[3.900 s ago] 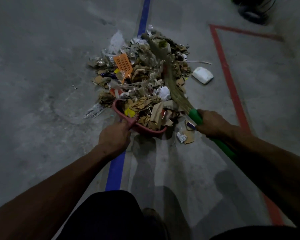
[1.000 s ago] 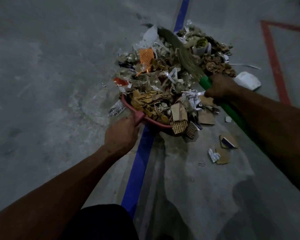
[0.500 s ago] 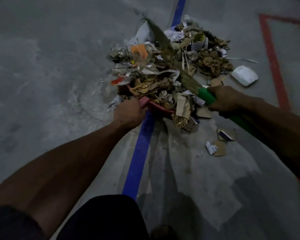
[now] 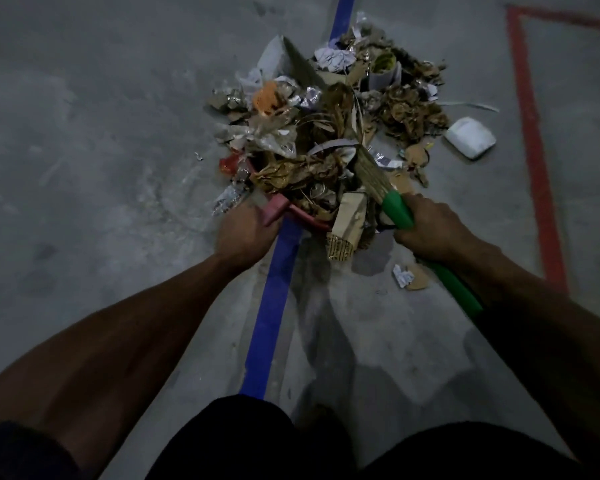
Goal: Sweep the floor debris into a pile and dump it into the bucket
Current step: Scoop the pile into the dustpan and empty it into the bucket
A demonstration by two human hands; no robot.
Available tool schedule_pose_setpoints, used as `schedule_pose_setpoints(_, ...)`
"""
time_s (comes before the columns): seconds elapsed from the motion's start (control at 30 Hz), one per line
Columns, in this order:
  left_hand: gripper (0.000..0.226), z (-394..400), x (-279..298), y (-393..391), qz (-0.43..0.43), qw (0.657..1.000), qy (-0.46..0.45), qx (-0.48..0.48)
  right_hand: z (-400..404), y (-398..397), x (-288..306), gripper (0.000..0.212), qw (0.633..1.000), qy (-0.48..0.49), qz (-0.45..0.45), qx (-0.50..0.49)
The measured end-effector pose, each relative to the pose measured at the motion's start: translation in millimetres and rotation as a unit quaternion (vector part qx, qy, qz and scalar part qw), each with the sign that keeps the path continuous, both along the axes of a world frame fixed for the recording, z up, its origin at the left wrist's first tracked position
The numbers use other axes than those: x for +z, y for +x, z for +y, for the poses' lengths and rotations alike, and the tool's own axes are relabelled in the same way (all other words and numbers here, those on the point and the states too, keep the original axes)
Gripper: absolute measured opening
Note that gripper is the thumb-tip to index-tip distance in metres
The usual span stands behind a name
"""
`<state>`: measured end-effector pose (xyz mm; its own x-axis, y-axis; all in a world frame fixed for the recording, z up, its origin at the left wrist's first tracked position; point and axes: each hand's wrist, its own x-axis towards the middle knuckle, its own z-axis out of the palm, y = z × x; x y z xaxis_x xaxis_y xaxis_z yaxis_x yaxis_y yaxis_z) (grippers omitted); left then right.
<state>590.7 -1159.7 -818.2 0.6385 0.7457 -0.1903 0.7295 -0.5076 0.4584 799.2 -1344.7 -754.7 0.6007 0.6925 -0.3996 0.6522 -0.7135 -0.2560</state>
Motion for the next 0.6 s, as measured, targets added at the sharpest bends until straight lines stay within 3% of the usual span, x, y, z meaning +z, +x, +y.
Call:
schedule_pose_setpoints(0.2,0.035,-25,114,-23,0.002,1.000,-0.030,0.003,-33,-29,103,0.063,0.998,0.012,0.025,-0.047)
schedule_pose_setpoints(0.43,0.038,-51,314,-49,0.025,0.999,-0.037,0.012,-63,-65,306,0.059,0.995,0.028,0.065,-0.073)
schedule_pose_setpoints(0.6,0.039,-65,458,-70,0.038,0.999,-0.036,0.014,-79,-87,449,0.074,0.995,0.015,0.066,-0.079)
